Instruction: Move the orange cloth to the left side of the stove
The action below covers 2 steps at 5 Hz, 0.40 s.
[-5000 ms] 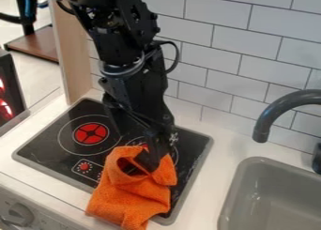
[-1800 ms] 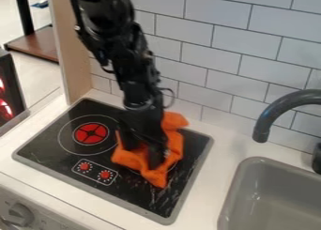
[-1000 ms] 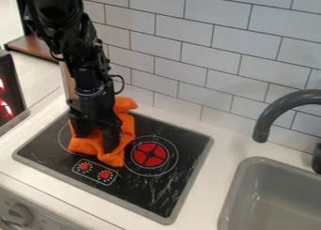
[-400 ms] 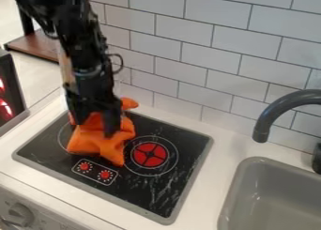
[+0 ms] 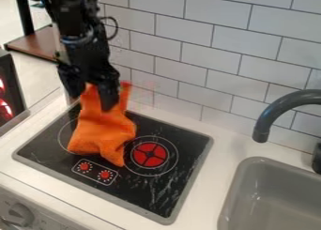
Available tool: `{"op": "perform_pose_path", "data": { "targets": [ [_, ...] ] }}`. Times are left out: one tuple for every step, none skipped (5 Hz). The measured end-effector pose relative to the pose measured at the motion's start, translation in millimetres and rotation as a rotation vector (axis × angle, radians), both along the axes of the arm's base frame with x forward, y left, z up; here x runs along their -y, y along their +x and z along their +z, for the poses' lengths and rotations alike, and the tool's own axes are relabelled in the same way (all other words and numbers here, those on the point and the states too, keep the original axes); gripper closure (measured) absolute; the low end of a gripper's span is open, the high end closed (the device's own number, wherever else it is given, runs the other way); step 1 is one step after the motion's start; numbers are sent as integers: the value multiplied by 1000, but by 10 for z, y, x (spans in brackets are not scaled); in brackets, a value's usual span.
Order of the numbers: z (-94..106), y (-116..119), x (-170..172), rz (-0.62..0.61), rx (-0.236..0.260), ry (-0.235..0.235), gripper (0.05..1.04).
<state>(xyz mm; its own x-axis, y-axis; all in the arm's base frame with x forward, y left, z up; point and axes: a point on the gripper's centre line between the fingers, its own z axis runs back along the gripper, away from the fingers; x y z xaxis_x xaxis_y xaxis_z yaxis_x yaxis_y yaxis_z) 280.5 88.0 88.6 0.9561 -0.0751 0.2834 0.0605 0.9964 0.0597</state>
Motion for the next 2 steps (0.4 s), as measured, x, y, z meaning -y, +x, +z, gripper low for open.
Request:
{"op": "perform_pose_path", "data": {
  "targets": [
    [18, -5, -28, 4, 6, 7, 85],
    [18, -5, -28, 4, 6, 7, 85]
  ]
}}
